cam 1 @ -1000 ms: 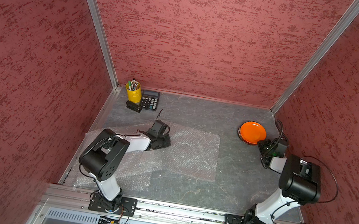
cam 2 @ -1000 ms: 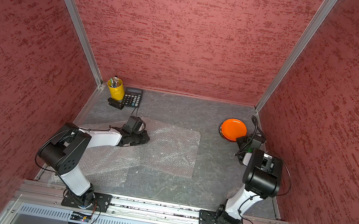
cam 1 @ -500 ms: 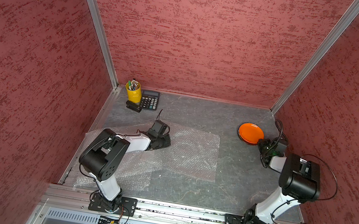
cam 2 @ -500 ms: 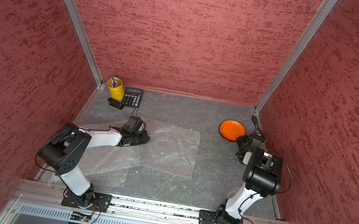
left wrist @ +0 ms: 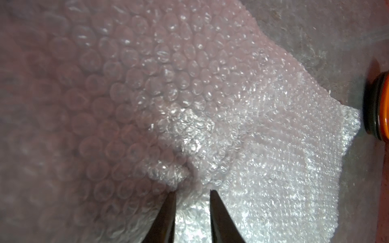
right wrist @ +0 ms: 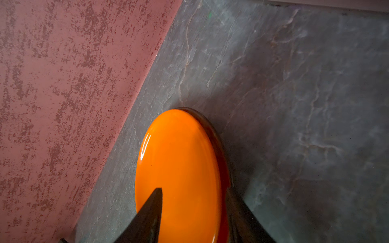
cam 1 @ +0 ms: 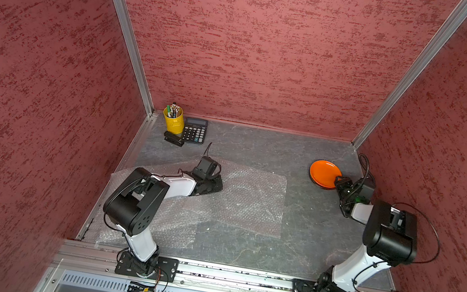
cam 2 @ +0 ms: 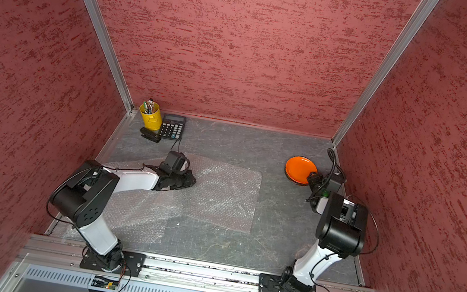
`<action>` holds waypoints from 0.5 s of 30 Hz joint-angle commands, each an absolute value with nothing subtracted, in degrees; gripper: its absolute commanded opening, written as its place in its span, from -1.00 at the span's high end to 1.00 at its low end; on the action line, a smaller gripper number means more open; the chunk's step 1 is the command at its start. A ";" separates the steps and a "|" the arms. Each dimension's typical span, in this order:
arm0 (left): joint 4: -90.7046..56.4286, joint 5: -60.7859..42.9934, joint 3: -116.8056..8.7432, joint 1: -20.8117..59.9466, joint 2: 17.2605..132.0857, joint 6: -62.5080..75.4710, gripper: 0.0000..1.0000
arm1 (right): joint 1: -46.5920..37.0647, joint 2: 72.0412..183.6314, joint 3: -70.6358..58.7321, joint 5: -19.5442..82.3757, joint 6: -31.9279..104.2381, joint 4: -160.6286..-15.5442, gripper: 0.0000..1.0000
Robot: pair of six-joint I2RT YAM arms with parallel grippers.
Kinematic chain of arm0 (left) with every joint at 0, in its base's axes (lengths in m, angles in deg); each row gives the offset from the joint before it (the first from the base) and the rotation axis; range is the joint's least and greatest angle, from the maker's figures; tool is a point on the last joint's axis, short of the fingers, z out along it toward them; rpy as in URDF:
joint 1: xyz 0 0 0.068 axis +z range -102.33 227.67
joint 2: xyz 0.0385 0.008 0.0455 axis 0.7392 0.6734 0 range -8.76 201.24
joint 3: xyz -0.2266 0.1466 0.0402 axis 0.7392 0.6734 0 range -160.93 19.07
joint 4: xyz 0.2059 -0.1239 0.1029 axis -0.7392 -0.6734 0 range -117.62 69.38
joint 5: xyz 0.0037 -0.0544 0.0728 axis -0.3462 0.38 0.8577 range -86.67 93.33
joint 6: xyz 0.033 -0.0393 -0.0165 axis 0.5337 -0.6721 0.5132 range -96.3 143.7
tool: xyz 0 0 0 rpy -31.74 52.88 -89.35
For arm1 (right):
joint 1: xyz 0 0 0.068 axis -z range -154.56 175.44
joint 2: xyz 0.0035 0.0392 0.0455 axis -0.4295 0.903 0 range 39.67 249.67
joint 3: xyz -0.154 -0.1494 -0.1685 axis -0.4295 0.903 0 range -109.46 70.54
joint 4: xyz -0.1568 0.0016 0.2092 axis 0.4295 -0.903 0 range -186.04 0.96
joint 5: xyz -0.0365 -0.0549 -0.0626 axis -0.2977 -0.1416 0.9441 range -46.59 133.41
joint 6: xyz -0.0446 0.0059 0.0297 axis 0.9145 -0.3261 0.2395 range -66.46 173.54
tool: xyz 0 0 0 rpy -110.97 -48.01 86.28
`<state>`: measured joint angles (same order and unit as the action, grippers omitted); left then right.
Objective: Unpack dinner plates from bubble wrap
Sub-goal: Place the plate on the plate.
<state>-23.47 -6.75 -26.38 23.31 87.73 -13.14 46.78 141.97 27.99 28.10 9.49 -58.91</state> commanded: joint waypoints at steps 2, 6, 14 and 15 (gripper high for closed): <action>-25.76 -10.89 -27.94 23.06 88.58 -11.39 0.20 | 47.06 139.19 29.63 30.19 12.84 -59.29 -0.06; -25.81 -11.65 -30.05 23.27 86.22 -9.59 -0.21 | 46.92 136.15 32.15 30.80 15.50 -56.52 -0.07; -23.61 -9.98 -30.29 24.57 80.40 -5.24 -0.36 | 46.15 131.24 36.18 31.07 22.30 -52.88 -0.10; -23.48 -8.93 -30.01 24.72 79.67 -4.46 -0.39 | 45.94 130.81 36.42 30.95 23.20 -52.78 -0.11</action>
